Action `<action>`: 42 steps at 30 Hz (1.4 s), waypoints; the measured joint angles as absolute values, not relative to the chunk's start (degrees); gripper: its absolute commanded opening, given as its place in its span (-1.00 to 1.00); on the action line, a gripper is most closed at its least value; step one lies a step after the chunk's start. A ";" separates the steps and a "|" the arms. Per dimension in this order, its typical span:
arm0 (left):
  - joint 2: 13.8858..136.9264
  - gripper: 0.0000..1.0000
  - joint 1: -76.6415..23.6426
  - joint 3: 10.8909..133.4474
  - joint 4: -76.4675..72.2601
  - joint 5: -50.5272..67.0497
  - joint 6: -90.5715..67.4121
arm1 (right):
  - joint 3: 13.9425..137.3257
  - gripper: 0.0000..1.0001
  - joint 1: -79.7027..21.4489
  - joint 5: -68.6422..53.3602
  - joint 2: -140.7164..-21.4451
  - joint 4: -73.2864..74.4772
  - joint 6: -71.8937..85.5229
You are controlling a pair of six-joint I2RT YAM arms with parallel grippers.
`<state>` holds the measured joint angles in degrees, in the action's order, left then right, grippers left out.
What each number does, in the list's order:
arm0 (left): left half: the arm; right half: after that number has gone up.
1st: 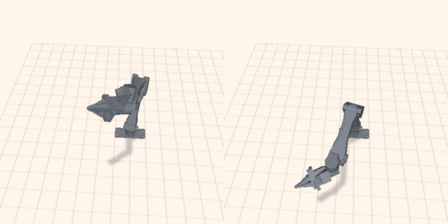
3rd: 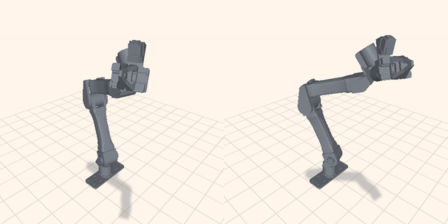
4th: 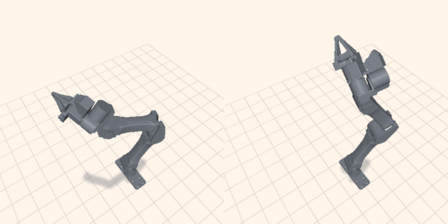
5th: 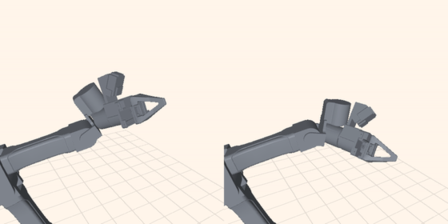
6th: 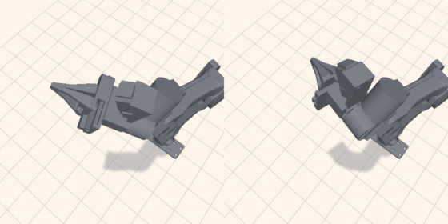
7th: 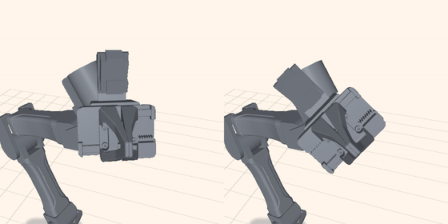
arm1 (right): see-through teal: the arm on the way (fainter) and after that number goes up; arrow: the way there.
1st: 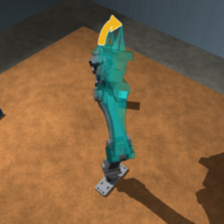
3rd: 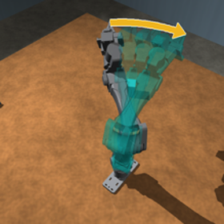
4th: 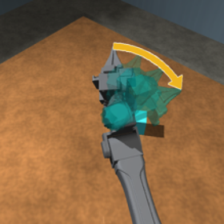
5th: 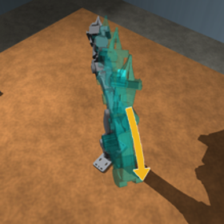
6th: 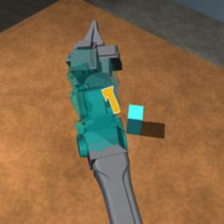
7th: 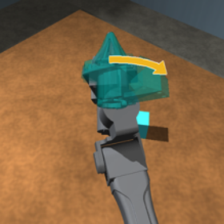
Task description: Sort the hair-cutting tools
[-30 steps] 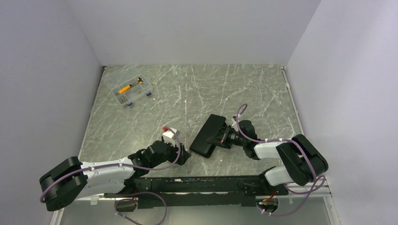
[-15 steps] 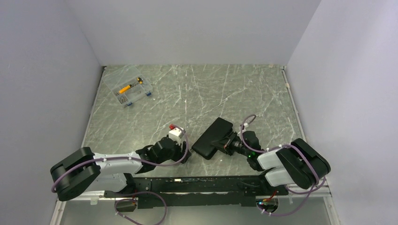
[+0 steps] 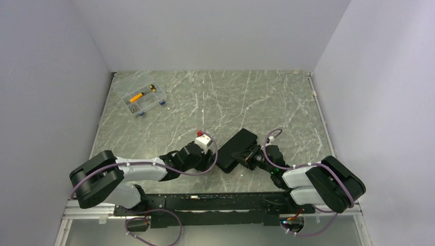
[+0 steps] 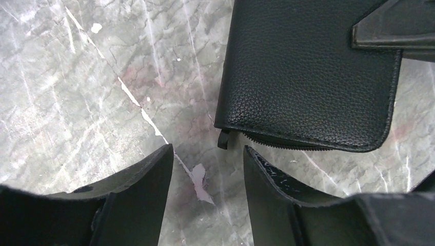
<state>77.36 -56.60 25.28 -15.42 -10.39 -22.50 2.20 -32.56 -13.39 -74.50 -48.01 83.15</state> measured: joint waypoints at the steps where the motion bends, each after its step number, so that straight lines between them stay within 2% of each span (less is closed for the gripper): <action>1: 77.65 0.17 -56.60 25.56 -15.14 -10.39 -22.06 | 2.20 -1.00 -32.58 -13.32 -74.50 -48.01 83.33; 12: 82.19 0.07 -56.60 30.22 -10.28 -11.18 -19.40 | 2.24 -1.00 -32.69 -12.97 -74.78 -48.10 84.01; 18: 83.59 -0.13 -56.60 31.79 -9.21 -11.90 -17.96 | 2.28 -1.00 -32.69 -13.02 -75.59 -48.60 84.03; 23: 84.55 -0.21 -56.60 32.84 -8.71 -12.01 -16.60 | 2.31 -1.00 -32.69 -12.99 -75.83 -48.95 84.03; 33: 85.34 -0.21 -56.60 33.56 -8.69 -11.88 -15.49 | 2.72 -1.00 -32.69 -12.95 -76.55 -49.19 84.03; 36: 85.49 -0.53 -56.62 33.74 -8.62 -11.86 -15.20 | 2.74 -1.00 -32.69 -12.91 -76.84 -49.41 84.05; 39: 86.13 -0.95 -56.82 34.30 -8.84 -11.31 -14.74 | 3.07 -1.00 -32.71 -12.58 -77.23 -49.54 84.05; 42: 86.32 -1.00 -57.14 34.57 -8.86 -10.46 -14.48 | 3.27 -1.00 -32.73 -12.45 -77.32 -49.58 84.05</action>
<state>86.32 -57.14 34.57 -8.86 -10.46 -14.48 3.27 -32.73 -12.45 -77.32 -49.58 84.05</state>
